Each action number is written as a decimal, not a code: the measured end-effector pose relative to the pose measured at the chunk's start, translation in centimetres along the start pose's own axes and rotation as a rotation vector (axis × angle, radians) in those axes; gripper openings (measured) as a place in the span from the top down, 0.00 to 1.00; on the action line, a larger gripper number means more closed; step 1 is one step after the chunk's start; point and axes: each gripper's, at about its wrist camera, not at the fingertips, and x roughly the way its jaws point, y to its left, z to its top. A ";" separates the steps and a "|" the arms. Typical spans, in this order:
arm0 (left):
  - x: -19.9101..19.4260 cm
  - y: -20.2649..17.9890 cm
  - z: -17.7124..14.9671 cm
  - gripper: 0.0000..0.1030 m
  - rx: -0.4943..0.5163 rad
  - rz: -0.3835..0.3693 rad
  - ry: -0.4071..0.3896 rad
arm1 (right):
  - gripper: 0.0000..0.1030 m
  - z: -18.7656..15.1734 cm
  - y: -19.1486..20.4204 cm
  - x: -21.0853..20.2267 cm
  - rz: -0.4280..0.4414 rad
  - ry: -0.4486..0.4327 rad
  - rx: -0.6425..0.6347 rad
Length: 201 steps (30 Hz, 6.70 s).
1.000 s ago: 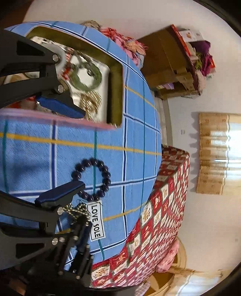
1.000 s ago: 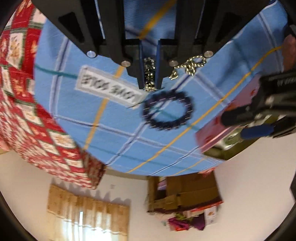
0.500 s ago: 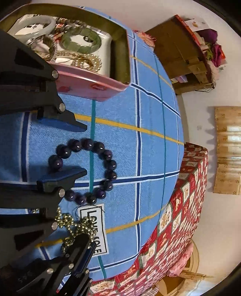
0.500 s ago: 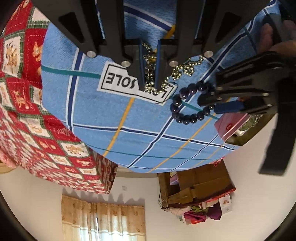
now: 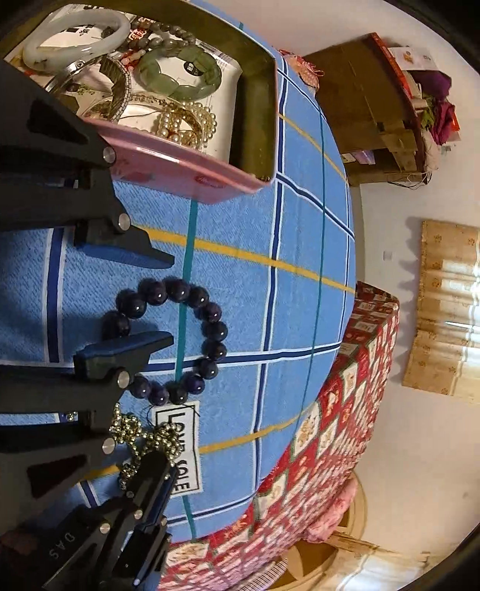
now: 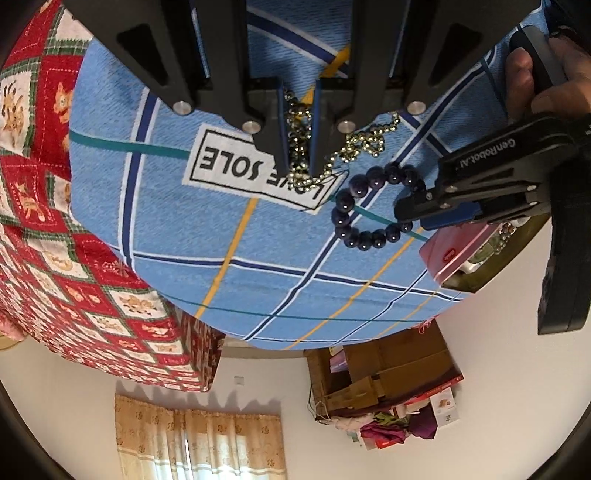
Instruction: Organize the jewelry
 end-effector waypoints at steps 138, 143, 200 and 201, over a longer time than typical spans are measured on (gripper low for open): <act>-9.1 14.4 -2.2 0.36 -0.213 0.222 -0.118 | 0.50 5.3 15.7 2.3 0.217 -0.080 -0.276; -10.5 14.1 -2.4 0.36 -0.212 0.229 -0.141 | 0.44 4.9 15.0 0.5 0.199 -0.108 -0.246; -12.8 14.6 -2.2 0.36 -0.221 0.277 -0.172 | 0.39 4.5 14.8 -0.6 0.202 -0.127 -0.235; -12.8 14.7 -2.2 0.35 -0.220 0.278 -0.172 | 0.39 4.5 14.8 -0.6 0.201 -0.128 -0.234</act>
